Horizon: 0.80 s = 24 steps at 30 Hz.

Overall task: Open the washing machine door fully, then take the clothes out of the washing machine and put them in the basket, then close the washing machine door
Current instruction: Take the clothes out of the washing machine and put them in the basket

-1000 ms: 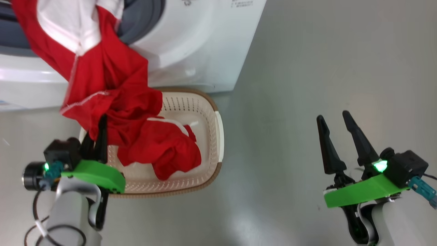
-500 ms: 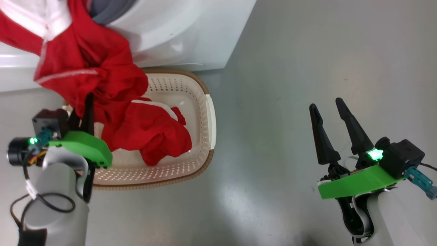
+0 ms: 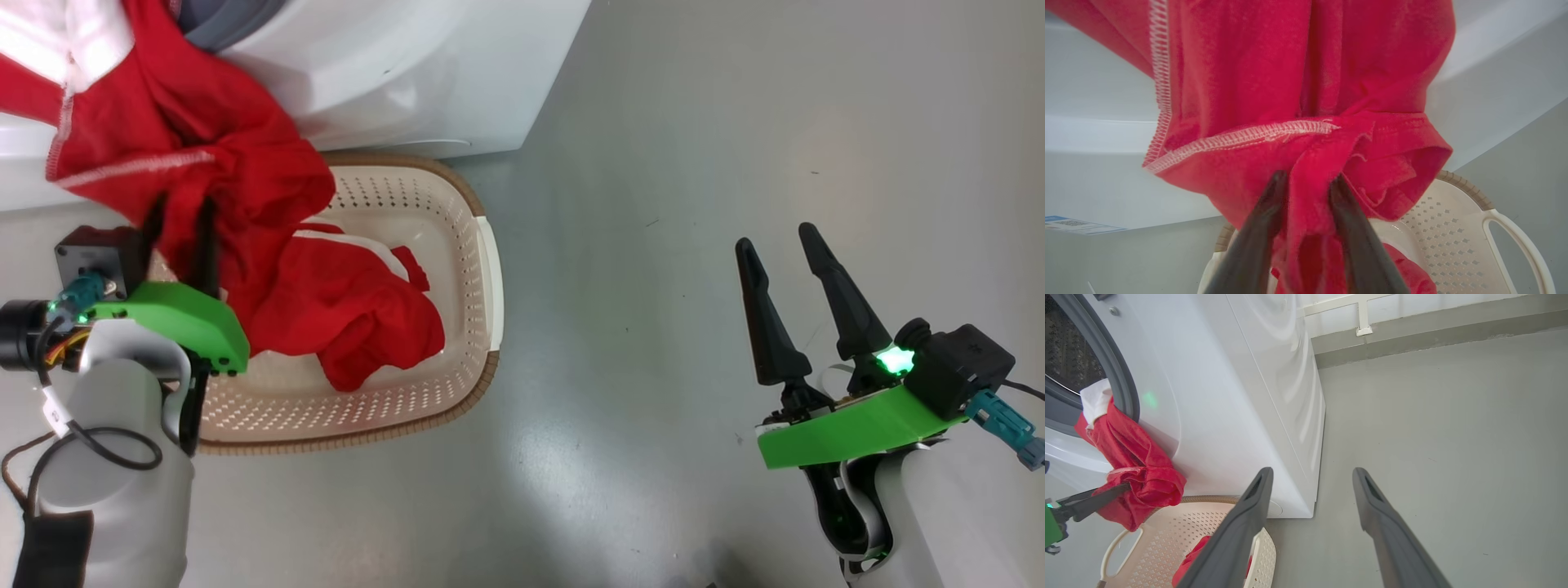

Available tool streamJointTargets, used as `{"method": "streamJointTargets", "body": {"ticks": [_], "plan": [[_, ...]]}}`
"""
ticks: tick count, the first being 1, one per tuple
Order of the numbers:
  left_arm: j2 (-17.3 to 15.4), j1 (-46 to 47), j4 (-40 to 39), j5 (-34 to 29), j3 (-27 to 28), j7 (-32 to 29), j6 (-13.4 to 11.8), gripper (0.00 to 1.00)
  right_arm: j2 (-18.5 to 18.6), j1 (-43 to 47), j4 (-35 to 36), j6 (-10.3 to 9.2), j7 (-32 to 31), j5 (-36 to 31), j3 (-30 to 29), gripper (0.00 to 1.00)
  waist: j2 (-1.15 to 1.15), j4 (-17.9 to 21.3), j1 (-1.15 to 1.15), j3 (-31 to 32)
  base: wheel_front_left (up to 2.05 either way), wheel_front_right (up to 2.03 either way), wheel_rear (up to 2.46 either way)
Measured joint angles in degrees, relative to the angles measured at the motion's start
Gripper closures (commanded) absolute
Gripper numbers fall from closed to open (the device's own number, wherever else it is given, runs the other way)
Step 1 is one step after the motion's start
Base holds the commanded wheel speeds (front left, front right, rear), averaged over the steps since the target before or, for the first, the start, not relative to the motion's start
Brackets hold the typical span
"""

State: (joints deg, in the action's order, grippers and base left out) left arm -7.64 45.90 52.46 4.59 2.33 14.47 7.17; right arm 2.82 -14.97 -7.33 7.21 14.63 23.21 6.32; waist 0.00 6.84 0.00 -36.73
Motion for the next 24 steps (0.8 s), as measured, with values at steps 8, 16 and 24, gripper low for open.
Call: {"method": "streamJointTargets", "body": {"ticks": [8, 16, 24], "plan": [[0.32, 0.16, -0.73, 0.77, -0.04, 0.00, 0.00, 0.00, 0.00, -0.01, -0.02, 0.00, 0.00, -0.03, -0.35, 0.00, 0.00, -0.98, 0.00, 0.24, 0.00, 0.00, 0.00], [1.35, -2.62, -7.87, 2.90, -0.42, 0.00, 0.00, 0.00, 0.01, -0.12, -0.08, 0.00, 0.00, -0.27, -1.26, 0.00, 0.00, -2.38, 0.00, 1.32, 0.00, 0.00, 0.00], [1.74, -7.84, -15.73, 3.67, -0.43, 0.00, 0.00, 0.00, 0.03, -0.09, -0.20, 0.00, 0.00, -1.82, -2.01, 0.00, 0.00, -3.88, 0.00, 2.87, 0.00, 0.00, 0.00]]}}
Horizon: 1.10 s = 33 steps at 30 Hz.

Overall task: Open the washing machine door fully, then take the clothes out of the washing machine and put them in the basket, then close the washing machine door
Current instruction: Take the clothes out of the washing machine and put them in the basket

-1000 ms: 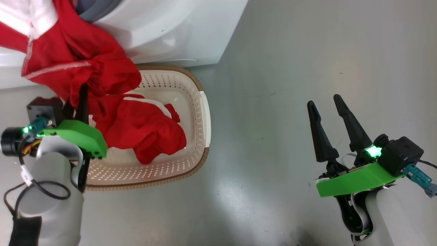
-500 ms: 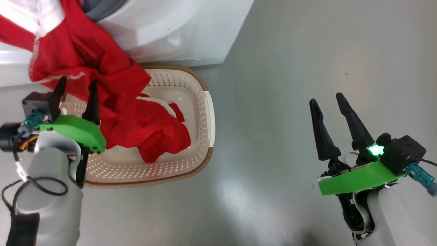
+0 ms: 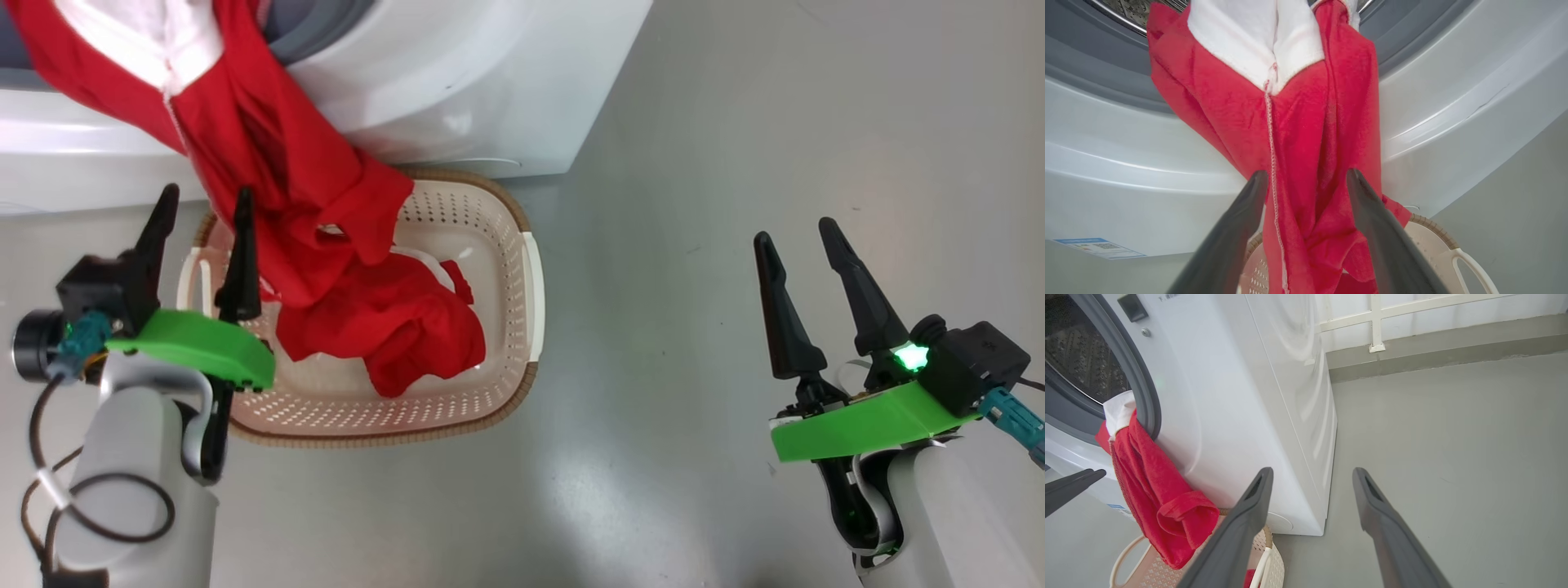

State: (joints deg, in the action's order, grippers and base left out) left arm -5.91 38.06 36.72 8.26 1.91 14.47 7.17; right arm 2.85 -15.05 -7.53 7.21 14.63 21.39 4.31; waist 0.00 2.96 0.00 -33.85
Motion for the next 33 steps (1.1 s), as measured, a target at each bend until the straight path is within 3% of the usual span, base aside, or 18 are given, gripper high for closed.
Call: {"method": "streamJointTargets", "body": {"ticks": [12, 25, 33], "plan": [[0.29, -9.65, -12.94, 0.49, 2.86, 0.00, 0.00, 0.00, 0.02, 0.99, -0.46, 0.00, 0.00, -0.81, -0.96, 0.00, 0.00, -1.84, 0.00, 2.71, 0.00, 0.00, 0.00], [2.52, -21.60, -22.48, 0.51, 5.80, 0.00, 0.00, 0.00, 0.02, 2.40, -0.80, 0.00, 0.00, -1.07, -1.35, 0.00, 0.00, -2.67, 0.00, 5.00, 0.00, 0.00, 0.00], [3.53, -24.09, -25.19, 0.51, 6.65, 0.00, 0.00, 0.00, 0.02, 3.14, -0.96, 0.00, 0.00, -1.31, -1.31, 0.00, 0.00, -2.69, 0.00, 5.67, 0.00, 0.00, 0.00]]}}
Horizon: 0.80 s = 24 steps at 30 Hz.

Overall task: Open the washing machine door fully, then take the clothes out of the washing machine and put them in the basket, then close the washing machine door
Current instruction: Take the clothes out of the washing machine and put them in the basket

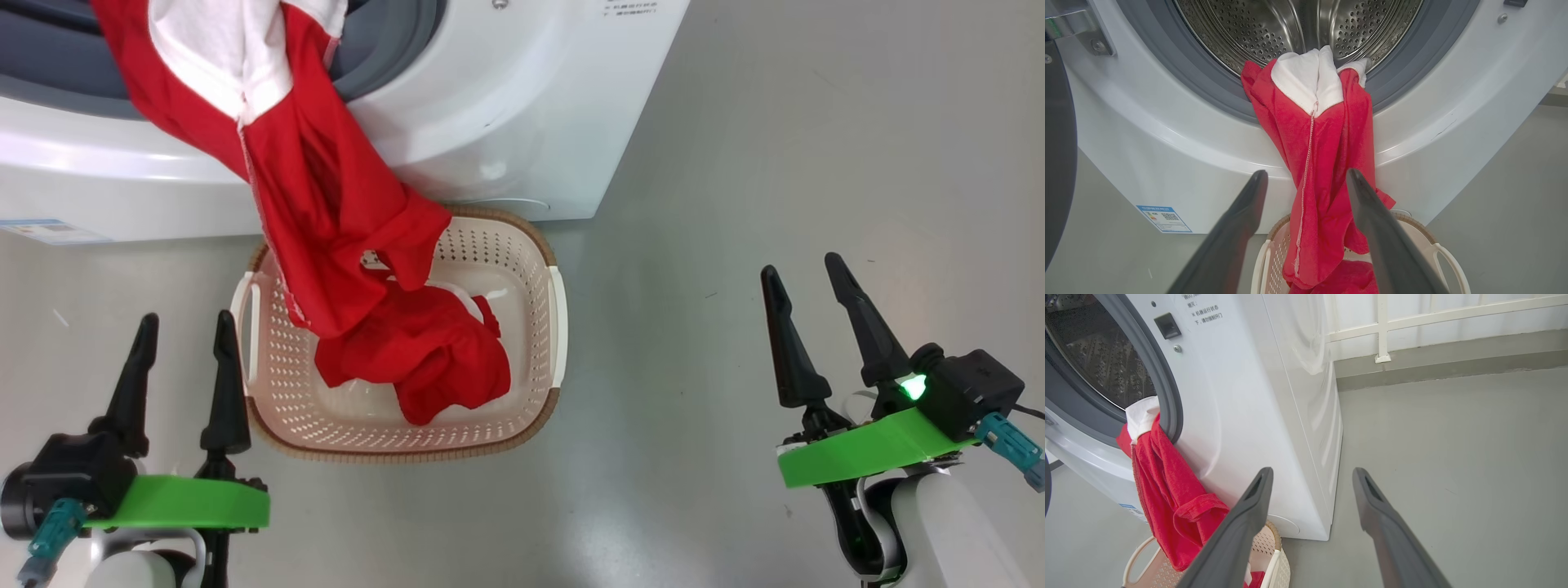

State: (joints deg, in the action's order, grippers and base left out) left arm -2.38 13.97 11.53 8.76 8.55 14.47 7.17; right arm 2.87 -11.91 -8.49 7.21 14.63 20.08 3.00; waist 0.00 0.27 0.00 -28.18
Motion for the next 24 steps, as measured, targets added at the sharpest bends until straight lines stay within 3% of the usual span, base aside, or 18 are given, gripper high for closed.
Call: {"method": "streamJointTargets", "body": {"ticks": [12, 24], "plan": [[-0.01, 2.13, 1.96, -0.02, -2.01, 0.00, 0.00, 0.00, 0.00, -0.01, 0.03, 0.00, 0.00, 0.01, 0.23, 0.00, 0.00, -0.16, 0.00, -0.39, 0.00, 0.00, 0.00], [-2.38, 19.67, 13.03, -0.51, -4.75, 0.01, 0.00, 0.00, 0.00, -1.01, 0.27, 0.00, 0.00, 0.10, 0.44, 0.00, 0.00, -0.22, 0.00, -3.26, 0.00, 0.00, 0.00]]}}
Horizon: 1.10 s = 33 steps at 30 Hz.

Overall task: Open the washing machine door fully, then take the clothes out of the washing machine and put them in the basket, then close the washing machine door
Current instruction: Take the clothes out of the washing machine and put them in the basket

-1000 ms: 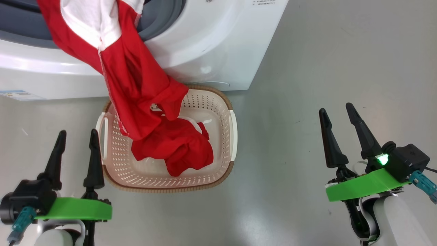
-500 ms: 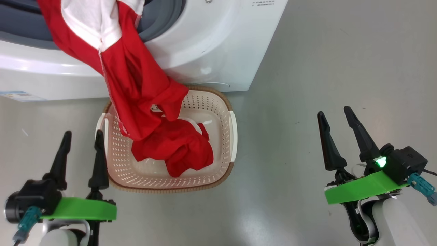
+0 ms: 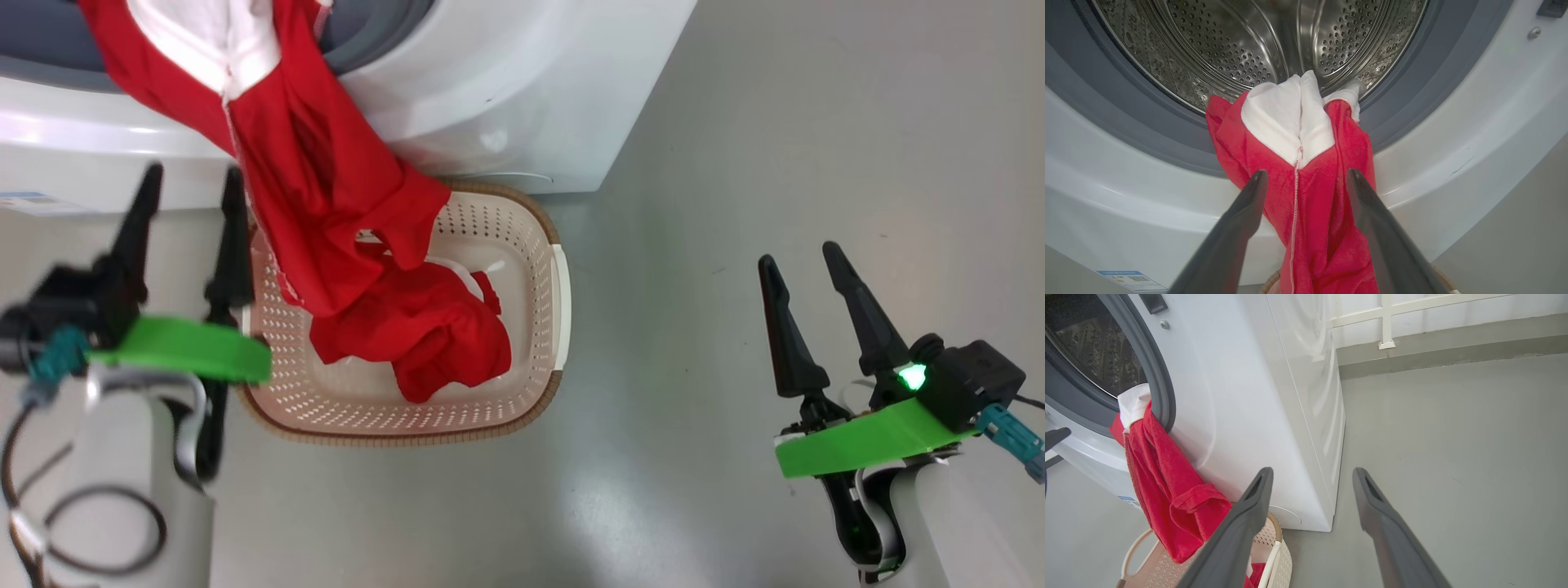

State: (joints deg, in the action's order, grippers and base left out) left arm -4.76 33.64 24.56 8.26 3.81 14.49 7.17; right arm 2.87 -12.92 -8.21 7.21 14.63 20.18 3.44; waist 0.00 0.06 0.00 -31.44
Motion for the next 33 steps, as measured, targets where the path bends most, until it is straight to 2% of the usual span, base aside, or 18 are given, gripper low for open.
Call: {"method": "streamJointTargets", "body": {"ticks": [8, 18, 21, 27, 33], "plan": [[-1.94, 13.22, 12.11, 0.24, -1.57, -2.04, 0.00, 0.00, 0.01, -0.83, 0.22, 0.00, 0.00, 0.76, 0.45, 0.00, 0.00, 1.19, 0.00, -1.36, 0.00, 0.00, 0.00], [-4.48, 25.18, 26.15, 3.38, -3.36, -4.85, 0.00, 0.00, 0.01, -2.49, 0.58, 0.00, 0.00, 1.53, 1.20, 0.00, 0.00, 2.64, 0.00, -3.32, 0.00, 0.00, 0.00], [-4.67, 26.87, 27.86, 4.17, -4.50, -4.80, 0.00, 0.00, 0.02, -2.71, 0.76, 0.00, 0.00, 1.59, 1.30, 0.00, 0.00, 3.03, 0.00, -3.68, 0.00, 0.00, 0.00], [-4.79, 30.19, 30.93, 9.51, -9.69, -3.97, 0.00, 0.00, 0.01, -2.72, 0.82, 0.00, 0.00, 1.68, 1.30, 0.00, 0.00, 3.98, 0.00, -4.54, 0.00, 0.00, 0.00], [-7.01, 32.66, 35.27, 10.55, -13.25, -2.99, 0.00, 0.00, 0.01, -2.81, 0.91, 0.00, 0.00, 2.02, 1.59, 0.00, 0.00, 4.71, 0.00, -4.88, 0.00, 0.00, 0.00]]}}
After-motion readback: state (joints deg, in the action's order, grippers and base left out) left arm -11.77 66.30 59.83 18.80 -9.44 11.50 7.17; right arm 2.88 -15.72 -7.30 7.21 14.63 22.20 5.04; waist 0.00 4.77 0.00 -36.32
